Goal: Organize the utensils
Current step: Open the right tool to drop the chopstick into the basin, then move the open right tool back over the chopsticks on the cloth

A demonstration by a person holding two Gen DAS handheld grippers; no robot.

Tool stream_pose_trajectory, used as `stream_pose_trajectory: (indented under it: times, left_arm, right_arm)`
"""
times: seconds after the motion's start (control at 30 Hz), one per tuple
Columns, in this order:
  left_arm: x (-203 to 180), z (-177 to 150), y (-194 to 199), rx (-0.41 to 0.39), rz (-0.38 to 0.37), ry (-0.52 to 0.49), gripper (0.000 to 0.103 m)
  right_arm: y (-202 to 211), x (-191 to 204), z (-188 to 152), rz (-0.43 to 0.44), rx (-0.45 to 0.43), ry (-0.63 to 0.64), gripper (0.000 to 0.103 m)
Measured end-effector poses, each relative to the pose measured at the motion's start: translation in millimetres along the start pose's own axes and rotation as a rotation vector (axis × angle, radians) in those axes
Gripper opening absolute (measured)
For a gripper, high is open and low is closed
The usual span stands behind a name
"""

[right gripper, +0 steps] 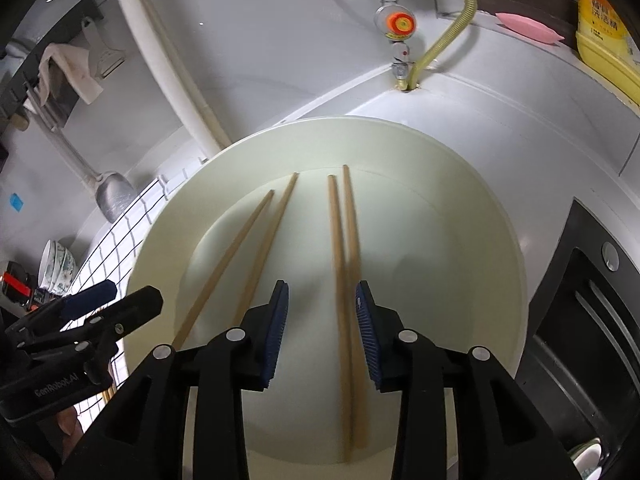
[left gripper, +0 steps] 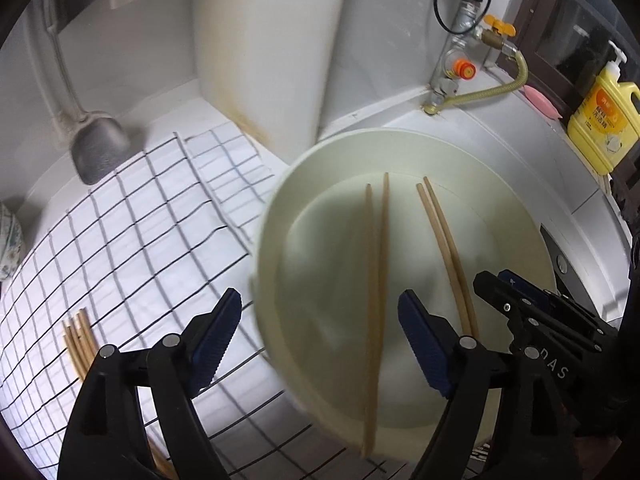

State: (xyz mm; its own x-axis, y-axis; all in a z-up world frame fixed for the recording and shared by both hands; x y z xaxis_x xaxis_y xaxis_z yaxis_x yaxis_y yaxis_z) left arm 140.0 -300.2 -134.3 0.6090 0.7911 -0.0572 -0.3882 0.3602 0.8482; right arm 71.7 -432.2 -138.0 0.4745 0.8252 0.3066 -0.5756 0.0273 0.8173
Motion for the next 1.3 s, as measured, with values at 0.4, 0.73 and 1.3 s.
stream_pose_trajectory:
  times: [0.4,0.73,1.3]
  left_arm:
    - [55.8,-29.3,47.9,-0.041,0.053,0.082,0.085]
    - [119.6,-77.4,79.5,-0.048,0.108,0.186,0.086]
    - [243.7,-173.5,121.9,-0.046,0.234,0.359,0.086]
  right_arm:
    - [18.9,54.7,-23.2,0.039,-0.002,0.088,0.041]
    - [26.7,120.1,-51.2,0.092,0.004,0.192,0.044]
    - [17.2,231.9,-134.9,0.159,0.078,0.354,0.047]
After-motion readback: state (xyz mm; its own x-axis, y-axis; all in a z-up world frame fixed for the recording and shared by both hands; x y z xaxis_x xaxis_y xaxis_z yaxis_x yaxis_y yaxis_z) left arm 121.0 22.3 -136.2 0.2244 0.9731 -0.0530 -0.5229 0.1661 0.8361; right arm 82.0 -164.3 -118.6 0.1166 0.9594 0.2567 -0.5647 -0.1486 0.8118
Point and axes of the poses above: each gripper's, at about its wrist camera, not at the fingertips, and y roughly against the way its jaws point, x to its left, z to its top, the point moved 9 cm from there along -y, roughly the way its jaws point, and after that the axes turned 6 degrees about -y, right-handed, at the moved point
